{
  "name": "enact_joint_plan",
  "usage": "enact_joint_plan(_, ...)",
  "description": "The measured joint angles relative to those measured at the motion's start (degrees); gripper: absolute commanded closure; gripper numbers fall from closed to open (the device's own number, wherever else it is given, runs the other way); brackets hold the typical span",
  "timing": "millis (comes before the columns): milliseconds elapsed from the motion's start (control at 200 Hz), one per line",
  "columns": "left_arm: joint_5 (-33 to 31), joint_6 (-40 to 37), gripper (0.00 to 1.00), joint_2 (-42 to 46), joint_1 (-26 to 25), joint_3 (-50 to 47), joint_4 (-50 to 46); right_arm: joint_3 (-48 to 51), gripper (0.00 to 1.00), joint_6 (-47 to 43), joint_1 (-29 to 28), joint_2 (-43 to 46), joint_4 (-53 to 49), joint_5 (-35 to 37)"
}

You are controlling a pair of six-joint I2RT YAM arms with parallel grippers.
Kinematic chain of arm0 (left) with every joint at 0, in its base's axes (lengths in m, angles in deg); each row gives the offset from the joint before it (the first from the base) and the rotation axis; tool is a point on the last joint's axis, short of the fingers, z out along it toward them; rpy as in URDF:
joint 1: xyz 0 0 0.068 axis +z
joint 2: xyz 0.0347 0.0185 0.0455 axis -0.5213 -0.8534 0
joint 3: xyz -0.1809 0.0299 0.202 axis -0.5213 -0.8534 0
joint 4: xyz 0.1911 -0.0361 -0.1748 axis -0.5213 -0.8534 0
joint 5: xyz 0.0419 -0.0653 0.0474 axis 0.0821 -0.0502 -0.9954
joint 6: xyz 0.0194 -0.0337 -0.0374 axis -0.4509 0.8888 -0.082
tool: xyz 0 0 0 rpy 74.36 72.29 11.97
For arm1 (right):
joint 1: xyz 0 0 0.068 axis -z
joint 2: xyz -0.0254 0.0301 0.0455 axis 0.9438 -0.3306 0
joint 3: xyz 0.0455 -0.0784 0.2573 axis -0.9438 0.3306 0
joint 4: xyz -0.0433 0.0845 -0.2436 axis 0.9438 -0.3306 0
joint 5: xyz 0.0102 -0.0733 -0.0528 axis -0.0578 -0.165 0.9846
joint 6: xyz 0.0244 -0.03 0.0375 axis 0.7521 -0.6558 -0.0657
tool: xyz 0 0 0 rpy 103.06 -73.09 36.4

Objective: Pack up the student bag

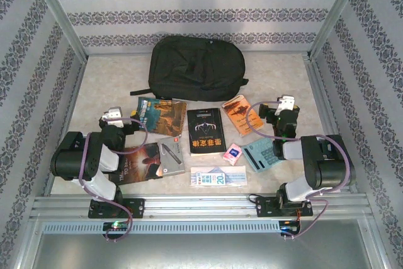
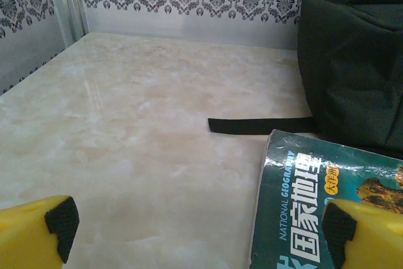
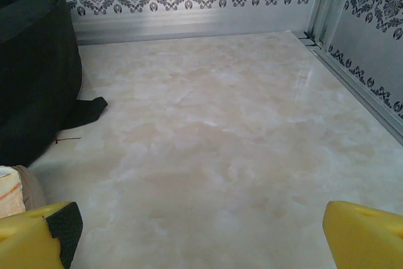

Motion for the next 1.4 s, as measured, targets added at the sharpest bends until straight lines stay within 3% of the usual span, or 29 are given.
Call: enact_joint_plan(1404,0.59,-0.31,0.00,-0.02,0.15,0.00,0.00,0.00,0.02,0.00,0.00,0.00,0.00,0.00)
